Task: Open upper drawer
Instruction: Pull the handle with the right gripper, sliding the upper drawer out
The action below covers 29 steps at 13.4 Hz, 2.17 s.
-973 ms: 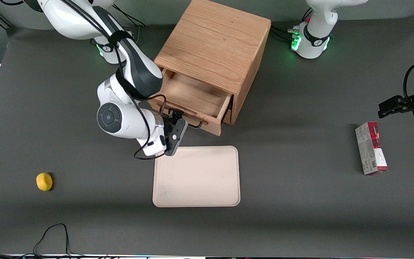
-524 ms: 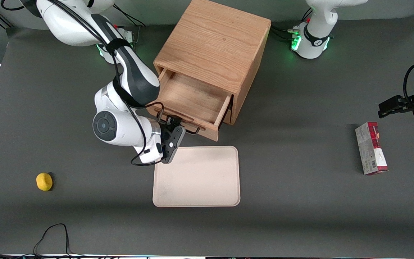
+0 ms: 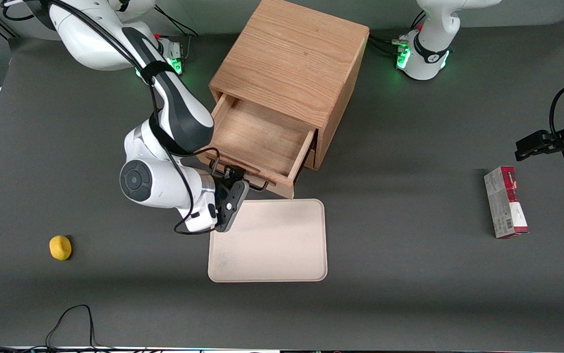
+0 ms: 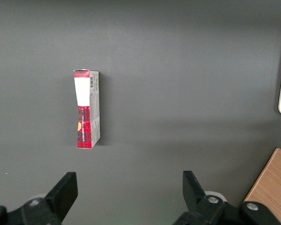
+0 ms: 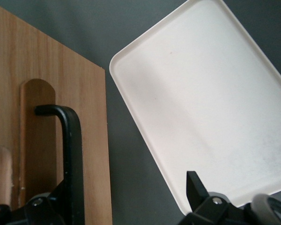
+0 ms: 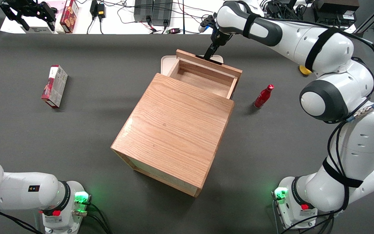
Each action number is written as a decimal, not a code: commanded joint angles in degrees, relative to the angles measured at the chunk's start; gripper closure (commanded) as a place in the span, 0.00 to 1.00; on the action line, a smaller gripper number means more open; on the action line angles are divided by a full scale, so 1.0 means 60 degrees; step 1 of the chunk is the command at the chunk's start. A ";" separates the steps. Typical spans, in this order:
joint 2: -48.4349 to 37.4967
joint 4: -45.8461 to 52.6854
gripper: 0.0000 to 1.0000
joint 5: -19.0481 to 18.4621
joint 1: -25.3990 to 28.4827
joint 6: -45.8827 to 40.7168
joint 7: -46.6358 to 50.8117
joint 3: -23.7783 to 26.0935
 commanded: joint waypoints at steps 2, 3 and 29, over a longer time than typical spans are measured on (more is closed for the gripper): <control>0.0285 0.0547 0.00 -0.0089 -0.0228 -0.0066 -0.0155 0.0050; 0.0285 0.0547 0.00 -0.0089 -0.0257 -0.0081 -0.0170 0.0050; 0.1310 0.2202 0.00 -0.0089 -0.1093 -0.0081 -0.0683 0.0050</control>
